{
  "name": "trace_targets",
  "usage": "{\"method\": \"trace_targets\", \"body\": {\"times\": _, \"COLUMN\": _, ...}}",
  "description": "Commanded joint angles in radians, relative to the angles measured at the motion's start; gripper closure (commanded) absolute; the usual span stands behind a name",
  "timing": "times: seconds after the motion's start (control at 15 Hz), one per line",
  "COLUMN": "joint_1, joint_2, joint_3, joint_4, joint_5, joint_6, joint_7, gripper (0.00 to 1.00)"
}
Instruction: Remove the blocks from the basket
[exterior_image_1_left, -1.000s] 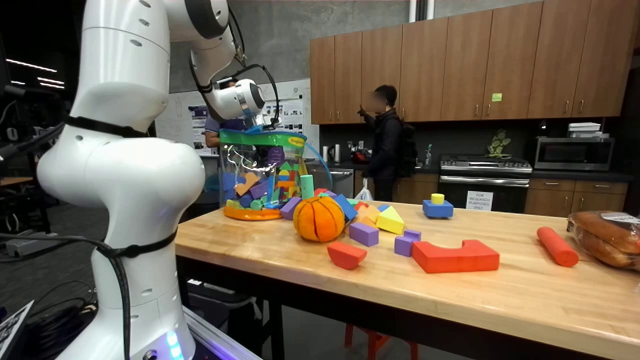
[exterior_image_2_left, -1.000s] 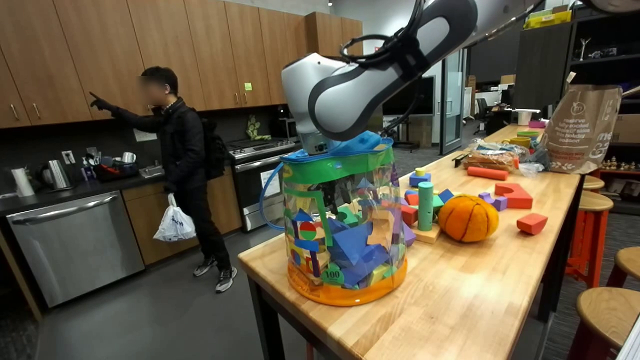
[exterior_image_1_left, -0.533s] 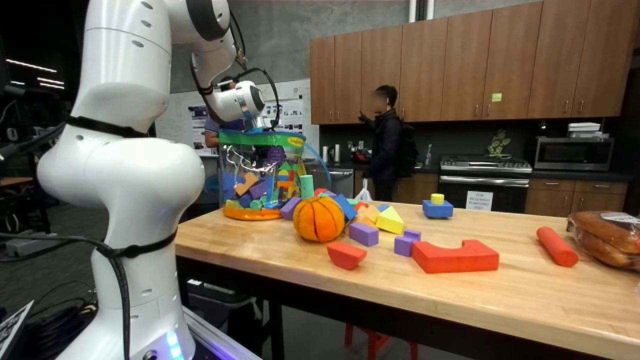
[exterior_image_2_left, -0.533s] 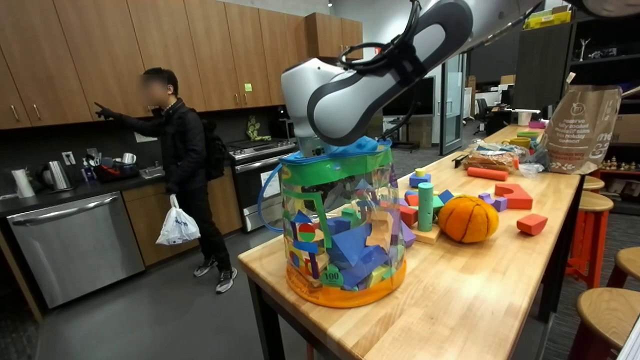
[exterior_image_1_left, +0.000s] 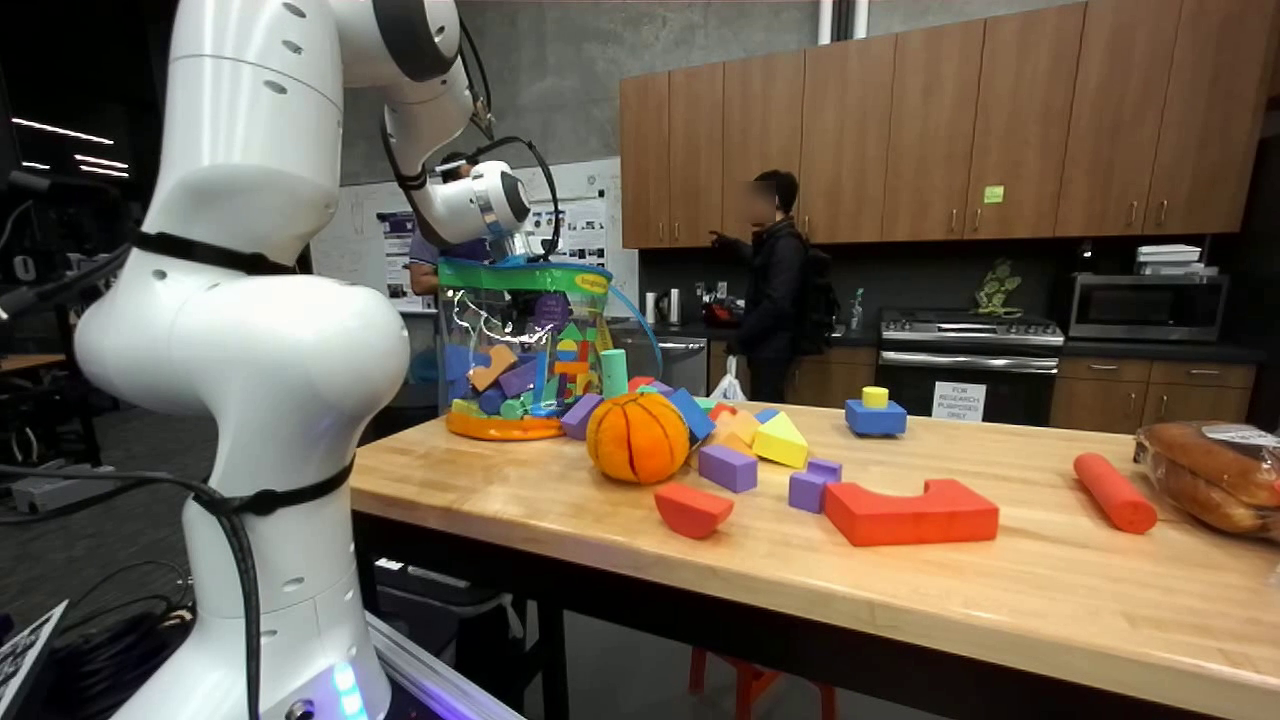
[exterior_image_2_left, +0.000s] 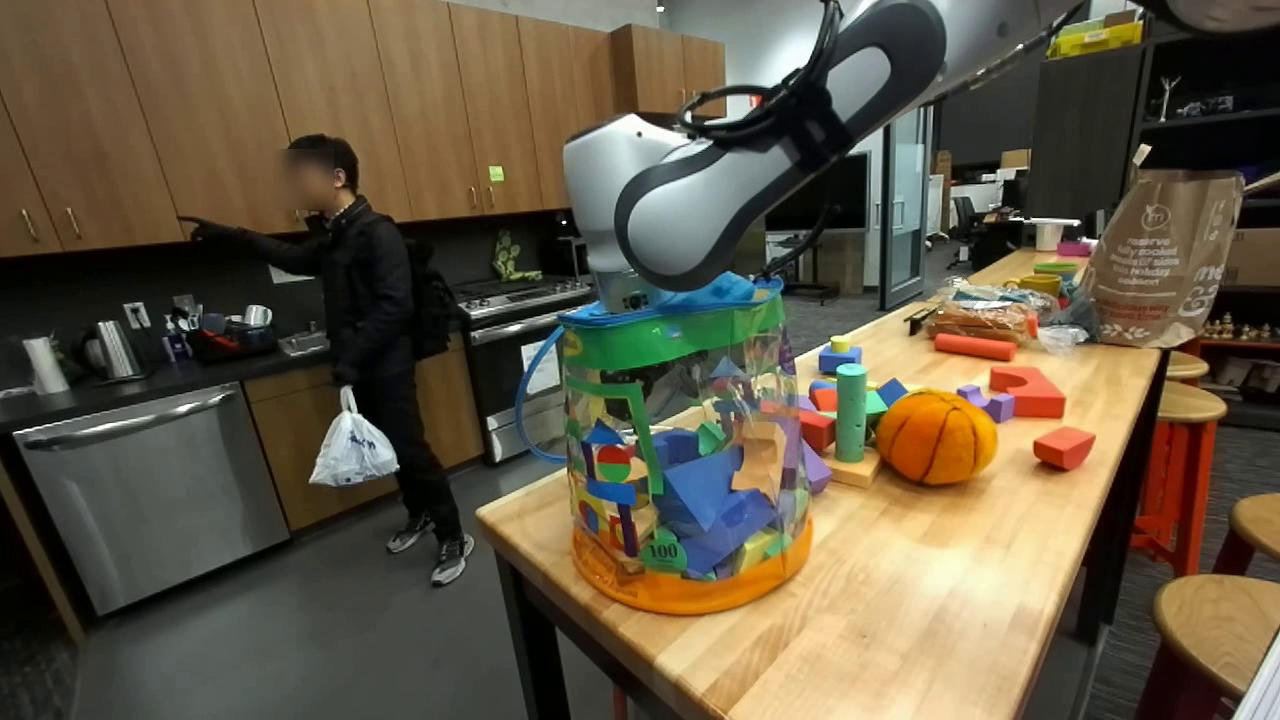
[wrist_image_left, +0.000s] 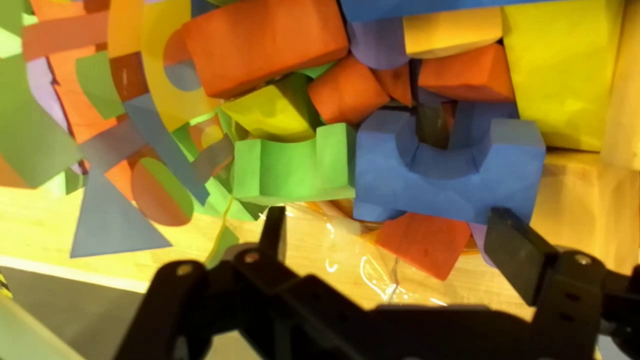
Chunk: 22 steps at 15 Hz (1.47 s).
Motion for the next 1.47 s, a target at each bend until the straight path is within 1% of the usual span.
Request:
{"method": "trace_targets", "body": {"times": 0.0, "joint_1": -0.007, "joint_2": -0.030, "joint_3": 0.008, "joint_4": -0.045, "joint_5": 0.003, "joint_6": 0.077, "joint_7": 0.018, "gripper": 0.00}}
{"method": "trace_targets", "body": {"times": 0.27, "joint_1": -0.003, "joint_2": -0.072, "joint_3": 0.004, "joint_4": -0.127, "joint_5": -0.024, "joint_6": 0.284, "joint_7": 0.060, "gripper": 0.00}}
{"method": "trace_targets", "body": {"times": 0.4, "joint_1": -0.003, "joint_2": -0.080, "joint_3": 0.004, "joint_4": -0.152, "joint_5": -0.020, "joint_6": 0.333, "joint_7": 0.055, "gripper": 0.00}}
{"method": "trace_targets", "body": {"times": 0.47, "joint_1": -0.004, "joint_2": -0.080, "joint_3": 0.006, "joint_4": -0.160, "joint_5": -0.013, "joint_6": 0.336, "joint_7": 0.044, "gripper": 0.00}}
{"method": "trace_targets", "body": {"times": 0.6, "joint_1": -0.008, "joint_2": -0.077, "joint_3": 0.013, "joint_4": -0.170, "joint_5": 0.013, "joint_6": 0.314, "joint_7": 0.014, "gripper": 0.00}}
{"method": "trace_targets", "body": {"times": 0.93, "joint_1": -0.020, "joint_2": -0.040, "joint_3": 0.037, "joint_4": -0.159, "joint_5": 0.135, "joint_6": 0.178, "joint_7": -0.134, "gripper": 0.00}}
{"method": "trace_targets", "body": {"times": 1.07, "joint_1": -0.020, "joint_2": -0.037, "joint_3": 0.037, "joint_4": -0.147, "joint_5": 0.154, "joint_6": 0.126, "joint_7": -0.160, "gripper": 0.00}}
{"method": "trace_targets", "body": {"times": 1.27, "joint_1": -0.023, "joint_2": -0.029, "joint_3": 0.037, "joint_4": -0.137, "joint_5": 0.164, "joint_6": 0.085, "joint_7": -0.183, "gripper": 0.00}}
{"method": "trace_targets", "body": {"times": 1.33, "joint_1": -0.023, "joint_2": -0.025, "joint_3": 0.036, "joint_4": -0.135, "joint_5": 0.160, "joint_6": 0.077, "joint_7": -0.187, "gripper": 0.25}}
{"method": "trace_targets", "body": {"times": 1.4, "joint_1": -0.024, "joint_2": -0.023, "joint_3": 0.036, "joint_4": -0.131, "joint_5": 0.157, "joint_6": 0.066, "joint_7": -0.190, "gripper": 0.26}}
